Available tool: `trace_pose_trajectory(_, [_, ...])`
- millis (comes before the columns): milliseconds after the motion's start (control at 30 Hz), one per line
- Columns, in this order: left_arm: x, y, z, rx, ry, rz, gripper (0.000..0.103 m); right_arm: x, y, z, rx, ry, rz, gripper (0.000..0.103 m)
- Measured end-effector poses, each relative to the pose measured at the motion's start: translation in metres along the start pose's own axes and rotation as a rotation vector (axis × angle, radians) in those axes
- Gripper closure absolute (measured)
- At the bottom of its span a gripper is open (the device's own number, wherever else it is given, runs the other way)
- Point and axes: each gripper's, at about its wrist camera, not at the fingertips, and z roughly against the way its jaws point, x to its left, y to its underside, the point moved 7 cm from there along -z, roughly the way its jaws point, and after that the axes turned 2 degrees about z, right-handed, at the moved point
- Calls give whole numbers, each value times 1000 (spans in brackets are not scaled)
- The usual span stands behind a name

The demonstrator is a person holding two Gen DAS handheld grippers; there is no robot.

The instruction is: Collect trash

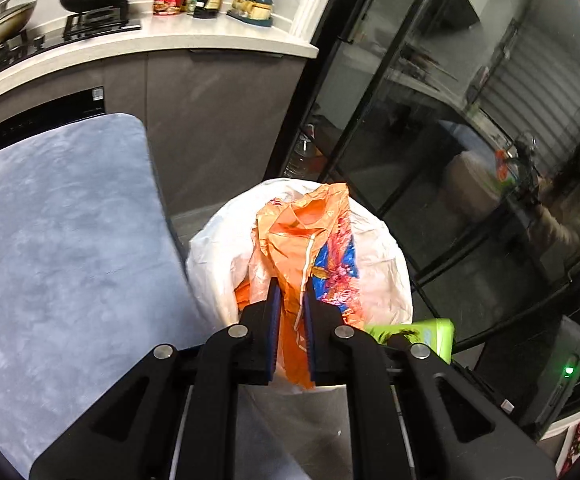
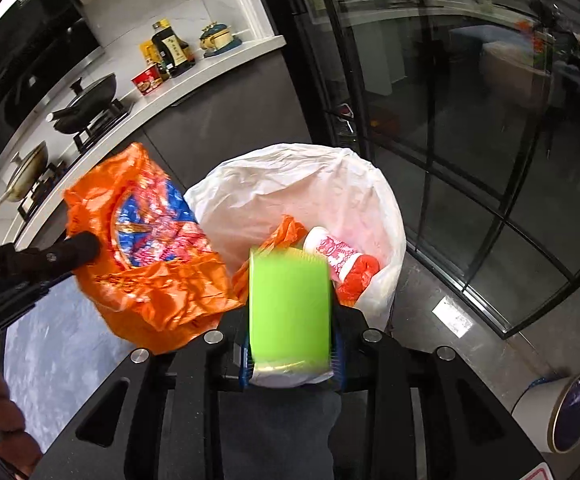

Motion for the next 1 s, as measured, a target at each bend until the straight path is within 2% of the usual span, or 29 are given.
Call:
trace_pose_trajectory(67, [-2, 0, -3, -4, -10, -7, 89, -1, -2, -1, -9, 5, -4, 72])
trace_pose_trajectory(167, [-2, -3, -3, -17, -13, -1, 55, -1, -7, 1, -20, -2, -8, 70])
trace_pose_trajectory(200, [-1, -5, 1, -38, -19, 4, 52, -1, -8, 3, -27, -3, -10, 69])
trace_pose_trajectory(267, [0, -9, 6, -60, -34, -3, 39, 1, -11, 5, -36, -4, -9, 67])
trace_pose_trajectory(400, [4, -14, 16, -100, -77, -21, 32, 3, -15, 10, -53, -8, -8, 61])
trace_pose_trajectory(467, [7, -15, 18, -101, -89, -19, 24, 5, -17, 11, -61, -7, 0, 58])
trace_pose_trajectory(700, [21, -10, 34, -124, -143, -22, 20, 16, -21, 19, -73, -31, 17, 58])
trace_pose_trajectory(767, [26, -7, 38, -131, -166, -27, 16, 19, -20, 24, -77, -36, 23, 57])
trace_pose_trajectory(900, [35, 0, 49, -148, -226, -48, 15, 27, -17, 31, -89, -31, 51, 56])
trace_pose_trajectory(1000, [37, 5, 56, -154, -250, -58, 15, 33, -12, 39, -100, -15, 89, 51])
